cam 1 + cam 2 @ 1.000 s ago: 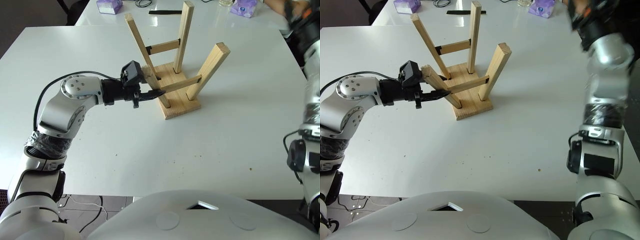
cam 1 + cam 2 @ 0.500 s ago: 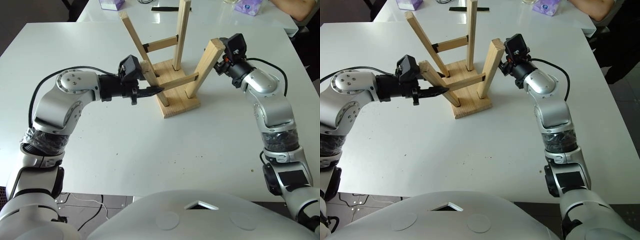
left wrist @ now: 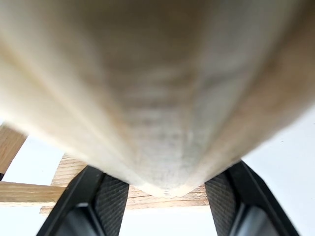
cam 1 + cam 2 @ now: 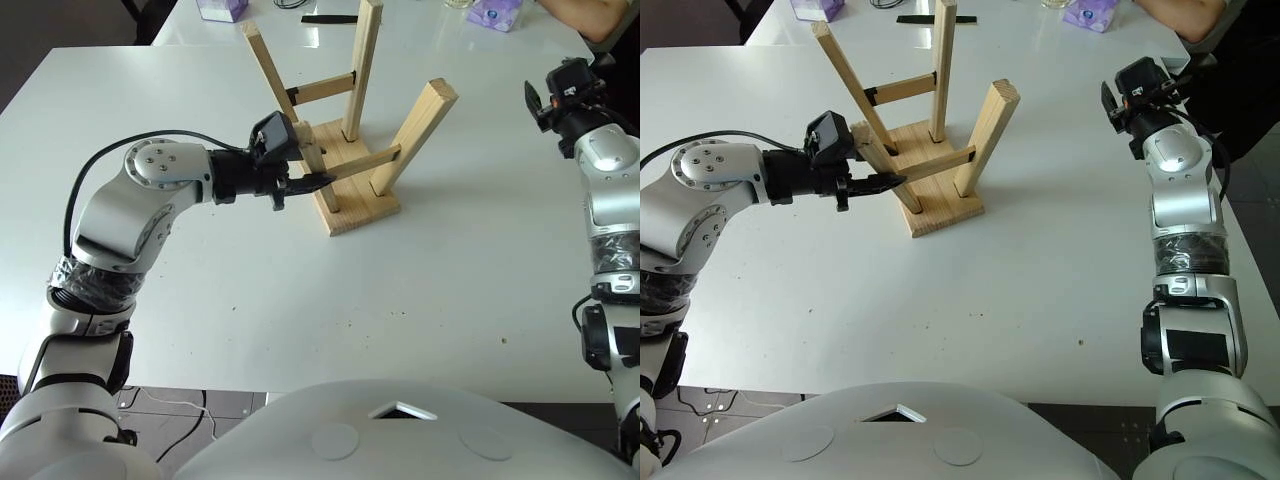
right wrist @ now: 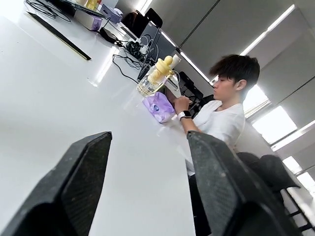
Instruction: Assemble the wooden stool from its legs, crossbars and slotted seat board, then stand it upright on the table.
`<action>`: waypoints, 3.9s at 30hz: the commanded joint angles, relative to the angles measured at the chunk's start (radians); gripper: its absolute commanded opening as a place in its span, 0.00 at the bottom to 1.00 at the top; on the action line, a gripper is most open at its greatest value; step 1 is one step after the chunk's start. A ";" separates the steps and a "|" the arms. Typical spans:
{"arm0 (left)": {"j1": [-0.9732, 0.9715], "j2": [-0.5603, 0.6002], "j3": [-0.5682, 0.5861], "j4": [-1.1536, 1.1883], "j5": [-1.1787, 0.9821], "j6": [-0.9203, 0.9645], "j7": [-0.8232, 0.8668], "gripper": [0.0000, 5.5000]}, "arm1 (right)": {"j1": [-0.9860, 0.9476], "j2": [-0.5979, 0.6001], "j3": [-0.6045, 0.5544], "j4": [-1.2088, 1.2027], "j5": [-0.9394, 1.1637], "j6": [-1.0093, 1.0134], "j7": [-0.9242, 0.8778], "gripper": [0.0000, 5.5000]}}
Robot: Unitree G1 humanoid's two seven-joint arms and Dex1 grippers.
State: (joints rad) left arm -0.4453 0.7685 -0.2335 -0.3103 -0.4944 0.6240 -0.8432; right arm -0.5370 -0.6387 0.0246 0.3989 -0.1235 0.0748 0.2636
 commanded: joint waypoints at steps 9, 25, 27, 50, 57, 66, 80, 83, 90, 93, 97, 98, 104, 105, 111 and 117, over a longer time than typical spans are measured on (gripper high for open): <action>0.039 -0.084 -0.069 -0.137 -0.078 0.213 0.065 0.37 | -0.088 0.398 0.076 -0.851 0.782 0.645 0.011 0.51; 0.072 -0.139 -0.054 -0.271 -0.077 0.290 0.205 0.55 | 0.029 0.295 0.045 -0.197 0.398 0.320 0.183 0.51; 0.086 -0.129 -0.091 -0.236 -0.007 0.240 0.218 0.62 | 0.024 0.297 0.059 -0.154 0.361 0.274 0.195 0.51; 0.297 0.033 0.195 0.376 0.241 -0.378 0.040 0.65 | 0.467 -0.342 0.033 -0.524 0.266 0.115 0.809 0.51; -0.117 -0.206 0.119 1.143 0.488 -0.806 0.363 0.65 | 0.528 -0.309 0.125 -0.610 0.283 0.159 0.879 0.51; -0.321 -0.411 0.076 1.561 0.638 -0.993 0.619 0.65 | 0.437 -0.174 0.277 -0.463 0.103 0.097 0.767 0.51; -0.190 -0.416 0.000 1.592 0.752 -1.208 0.391 0.65 | 0.228 -0.021 0.366 -0.178 -0.033 -0.030 0.663 0.51; -0.109 -0.376 0.018 1.547 0.701 -1.270 0.293 0.65 | 0.185 0.009 0.375 -0.101 -0.063 -0.062 0.629 0.51; 0.101 -0.322 0.085 1.213 0.518 -1.261 0.178 0.65 | 0.193 0.016 0.374 -0.073 -0.084 -0.122 0.611 0.51; 0.233 -0.307 0.101 0.885 0.432 -1.131 0.167 0.65 | 0.227 0.007 0.366 -0.126 -0.074 -0.124 0.623 0.51; 0.367 -0.267 0.111 0.596 0.389 -0.990 0.164 0.65 | 0.257 -0.010 0.358 -0.187 -0.062 -0.123 0.637 0.51; 0.396 -0.252 0.113 0.541 0.384 -0.963 0.159 0.65 | 0.263 -0.016 0.359 -0.198 -0.062 -0.127 0.642 0.51; 0.555 -0.172 0.136 0.246 0.311 -0.782 0.105 0.65 | 0.346 -0.057 0.359 -0.337 -0.016 -0.109 0.707 0.51; 0.574 -0.164 0.142 0.213 0.302 -0.758 0.101 0.65 | 0.360 -0.062 0.357 -0.363 -0.008 -0.102 0.717 0.51; 0.606 -0.137 0.175 0.179 0.306 -0.693 0.093 0.65 | 0.358 -0.043 0.338 -0.382 -0.007 -0.090 0.694 0.51; 0.641 -0.088 0.174 0.223 0.379 -0.721 0.076 0.65 | 0.336 -0.011 0.321 -0.361 -0.020 -0.105 0.659 0.51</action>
State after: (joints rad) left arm 0.2017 0.6801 -0.0366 -0.0814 -0.1316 -0.0601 -0.7450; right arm -0.1969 -0.7022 0.3121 0.0426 -0.1586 -0.0030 0.9227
